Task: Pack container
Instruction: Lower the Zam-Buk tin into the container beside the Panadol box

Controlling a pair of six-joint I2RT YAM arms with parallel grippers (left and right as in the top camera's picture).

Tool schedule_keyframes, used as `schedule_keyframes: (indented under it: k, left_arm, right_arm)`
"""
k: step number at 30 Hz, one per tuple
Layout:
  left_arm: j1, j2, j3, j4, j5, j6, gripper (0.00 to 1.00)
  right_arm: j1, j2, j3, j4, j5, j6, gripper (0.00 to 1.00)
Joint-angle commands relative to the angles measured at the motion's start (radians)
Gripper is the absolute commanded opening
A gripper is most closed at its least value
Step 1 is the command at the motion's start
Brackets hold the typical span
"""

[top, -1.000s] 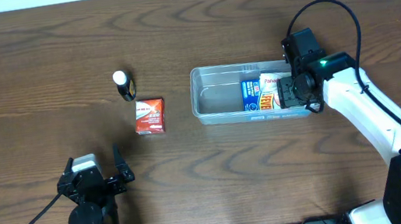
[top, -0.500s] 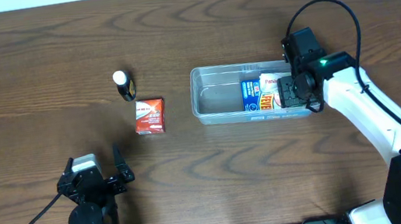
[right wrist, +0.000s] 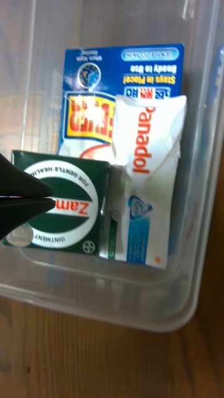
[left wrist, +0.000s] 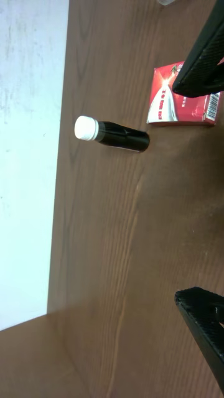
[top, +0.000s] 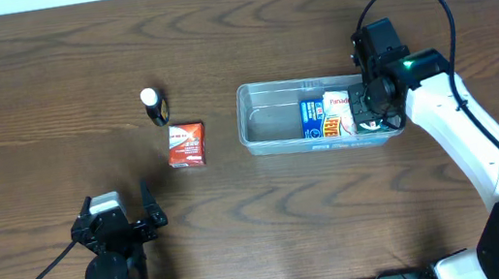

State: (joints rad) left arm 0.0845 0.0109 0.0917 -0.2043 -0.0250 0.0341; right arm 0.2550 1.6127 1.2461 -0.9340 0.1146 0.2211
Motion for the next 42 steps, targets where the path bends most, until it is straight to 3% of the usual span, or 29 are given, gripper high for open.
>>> schedule_keyframes:
  k: [1, 23, 34, 42]
  left_arm:
    - [0.006, -0.007, -0.028, -0.006, 0.011, 0.014, 0.98]
    - [0.006, -0.007, -0.028, -0.006, 0.011, 0.014, 0.98]
    - [0.006, -0.007, -0.028, -0.006, 0.011, 0.014, 0.98]
    - [0.006, -0.007, -0.028, -0.006, 0.011, 0.014, 0.98]
  right_arm:
    - [0.005, 0.002, 0.009, -0.005, -0.045, 0.000, 0.01]
    - [0.005, 0.003, -0.097, 0.006, -0.063, 0.004, 0.01]
    - [0.005, 0.011, -0.165, 0.097, -0.063, 0.011, 0.01]
    - [-0.019, 0.001, -0.101, 0.071, -0.059, -0.002, 0.01]
